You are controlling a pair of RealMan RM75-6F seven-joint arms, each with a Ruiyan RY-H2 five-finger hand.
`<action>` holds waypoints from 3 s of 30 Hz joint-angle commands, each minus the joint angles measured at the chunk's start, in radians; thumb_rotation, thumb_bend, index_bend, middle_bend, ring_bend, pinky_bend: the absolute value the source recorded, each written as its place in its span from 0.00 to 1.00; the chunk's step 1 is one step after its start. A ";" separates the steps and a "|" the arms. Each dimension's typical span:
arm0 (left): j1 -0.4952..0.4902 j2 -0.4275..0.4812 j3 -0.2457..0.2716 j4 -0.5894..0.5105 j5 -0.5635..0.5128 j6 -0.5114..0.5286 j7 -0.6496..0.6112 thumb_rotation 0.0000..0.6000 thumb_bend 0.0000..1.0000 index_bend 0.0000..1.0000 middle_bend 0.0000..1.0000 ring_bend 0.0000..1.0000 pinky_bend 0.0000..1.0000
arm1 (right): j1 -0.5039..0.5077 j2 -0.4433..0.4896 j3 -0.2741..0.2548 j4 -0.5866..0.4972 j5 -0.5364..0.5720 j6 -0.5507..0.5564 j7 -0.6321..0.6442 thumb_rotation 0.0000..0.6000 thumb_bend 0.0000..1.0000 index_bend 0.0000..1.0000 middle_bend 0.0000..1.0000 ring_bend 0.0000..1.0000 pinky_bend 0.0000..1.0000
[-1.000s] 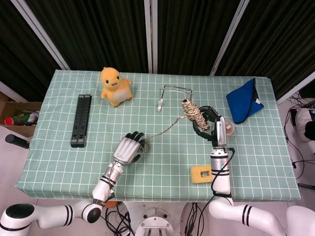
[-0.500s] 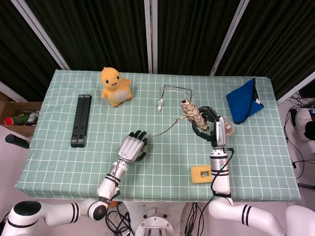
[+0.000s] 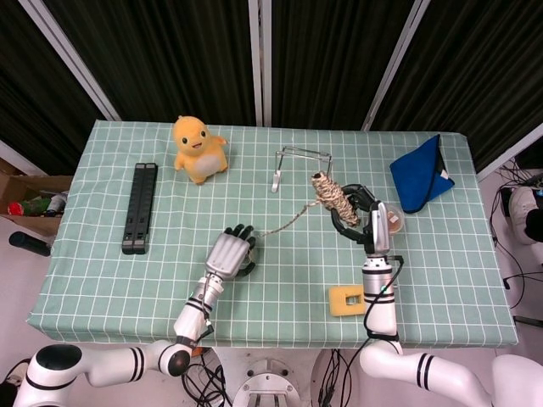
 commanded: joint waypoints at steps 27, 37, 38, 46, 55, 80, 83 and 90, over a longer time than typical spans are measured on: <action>0.059 -0.027 0.047 0.066 0.090 0.169 -0.047 1.00 0.40 0.75 0.40 0.39 0.56 | -0.011 0.006 -0.004 0.003 0.003 0.000 0.014 1.00 0.61 0.82 0.63 0.61 0.84; 0.163 0.076 0.127 -0.057 0.208 0.324 -0.106 1.00 0.40 0.76 0.40 0.39 0.57 | -0.013 0.014 0.005 -0.007 0.002 0.007 0.011 1.00 0.61 0.82 0.63 0.61 0.84; 0.173 0.086 0.131 -0.066 0.218 0.339 -0.113 1.00 0.40 0.77 0.40 0.39 0.57 | -0.013 0.015 0.006 -0.008 0.002 0.008 0.010 1.00 0.62 0.82 0.63 0.61 0.84; 0.233 0.178 0.095 -0.125 0.298 0.482 -0.211 1.00 0.40 0.77 0.49 0.48 0.65 | -0.016 0.017 0.001 -0.004 0.006 0.005 0.007 1.00 0.62 0.82 0.63 0.61 0.84; 0.259 0.312 0.014 -0.247 0.312 0.535 -0.250 1.00 0.40 0.77 0.60 0.58 0.74 | -0.025 0.019 0.005 0.013 0.015 0.008 0.019 1.00 0.63 0.82 0.63 0.61 0.84; 0.307 0.467 -0.083 -0.458 0.271 0.509 -0.571 1.00 0.41 0.77 0.73 0.67 0.83 | 0.012 0.063 0.071 0.031 0.079 -0.075 -0.017 1.00 0.63 0.82 0.63 0.61 0.84; 0.302 0.511 -0.093 -0.546 0.271 0.481 -0.614 1.00 0.41 0.77 0.73 0.67 0.84 | 0.051 0.067 0.112 0.024 0.128 -0.122 -0.064 1.00 0.63 0.82 0.63 0.61 0.84; 0.256 0.641 -0.137 -0.808 0.252 0.364 -0.651 1.00 0.41 0.77 0.73 0.67 0.84 | 0.125 0.012 0.095 0.091 0.108 -0.155 -0.108 1.00 0.63 0.82 0.63 0.61 0.84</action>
